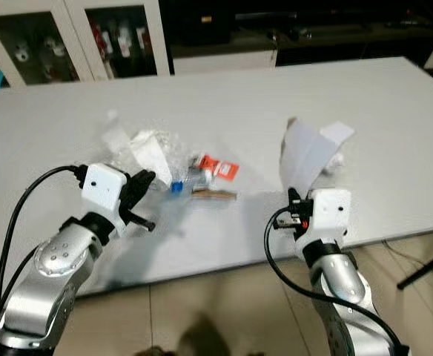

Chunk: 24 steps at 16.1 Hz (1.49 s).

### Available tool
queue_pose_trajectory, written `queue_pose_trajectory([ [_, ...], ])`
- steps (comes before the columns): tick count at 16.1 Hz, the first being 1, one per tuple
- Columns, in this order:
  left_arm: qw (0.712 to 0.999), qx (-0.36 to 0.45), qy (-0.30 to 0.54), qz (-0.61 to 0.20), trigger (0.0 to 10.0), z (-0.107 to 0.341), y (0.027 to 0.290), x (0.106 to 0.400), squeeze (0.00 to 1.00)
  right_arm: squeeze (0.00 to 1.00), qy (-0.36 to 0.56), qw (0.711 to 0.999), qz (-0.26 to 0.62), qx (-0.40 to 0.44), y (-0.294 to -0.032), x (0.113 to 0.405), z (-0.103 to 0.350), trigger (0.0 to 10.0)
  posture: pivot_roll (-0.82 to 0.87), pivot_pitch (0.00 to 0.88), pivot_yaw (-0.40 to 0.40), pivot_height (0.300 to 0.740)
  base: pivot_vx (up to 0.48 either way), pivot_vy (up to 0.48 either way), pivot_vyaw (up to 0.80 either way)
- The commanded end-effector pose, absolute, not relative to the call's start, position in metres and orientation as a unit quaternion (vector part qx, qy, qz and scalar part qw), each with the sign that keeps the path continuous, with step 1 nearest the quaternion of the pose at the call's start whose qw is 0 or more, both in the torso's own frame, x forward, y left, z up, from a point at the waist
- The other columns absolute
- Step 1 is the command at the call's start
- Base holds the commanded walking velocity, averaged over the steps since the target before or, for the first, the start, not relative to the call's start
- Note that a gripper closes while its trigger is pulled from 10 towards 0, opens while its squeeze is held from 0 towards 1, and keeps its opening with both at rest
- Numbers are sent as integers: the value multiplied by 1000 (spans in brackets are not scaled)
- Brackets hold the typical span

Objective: Picking trash to rubbish bin

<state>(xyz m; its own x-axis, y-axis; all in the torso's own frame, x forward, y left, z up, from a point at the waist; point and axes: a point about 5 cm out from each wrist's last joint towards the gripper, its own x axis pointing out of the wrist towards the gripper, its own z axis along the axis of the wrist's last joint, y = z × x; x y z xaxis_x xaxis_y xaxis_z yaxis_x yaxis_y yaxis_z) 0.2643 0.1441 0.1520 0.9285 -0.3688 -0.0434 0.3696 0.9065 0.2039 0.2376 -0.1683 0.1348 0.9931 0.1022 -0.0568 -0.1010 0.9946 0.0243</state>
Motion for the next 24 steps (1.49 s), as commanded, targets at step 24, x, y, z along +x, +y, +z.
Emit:
queue_pose_trajectory([
  [24, 984, 90, 48, -149, 10000, 132, 148, 248, 0, 0, 112, 991, 71, 4, -161, 232, 90, 10000, -3, 0, -17, 740, -274, 0, 487],
])
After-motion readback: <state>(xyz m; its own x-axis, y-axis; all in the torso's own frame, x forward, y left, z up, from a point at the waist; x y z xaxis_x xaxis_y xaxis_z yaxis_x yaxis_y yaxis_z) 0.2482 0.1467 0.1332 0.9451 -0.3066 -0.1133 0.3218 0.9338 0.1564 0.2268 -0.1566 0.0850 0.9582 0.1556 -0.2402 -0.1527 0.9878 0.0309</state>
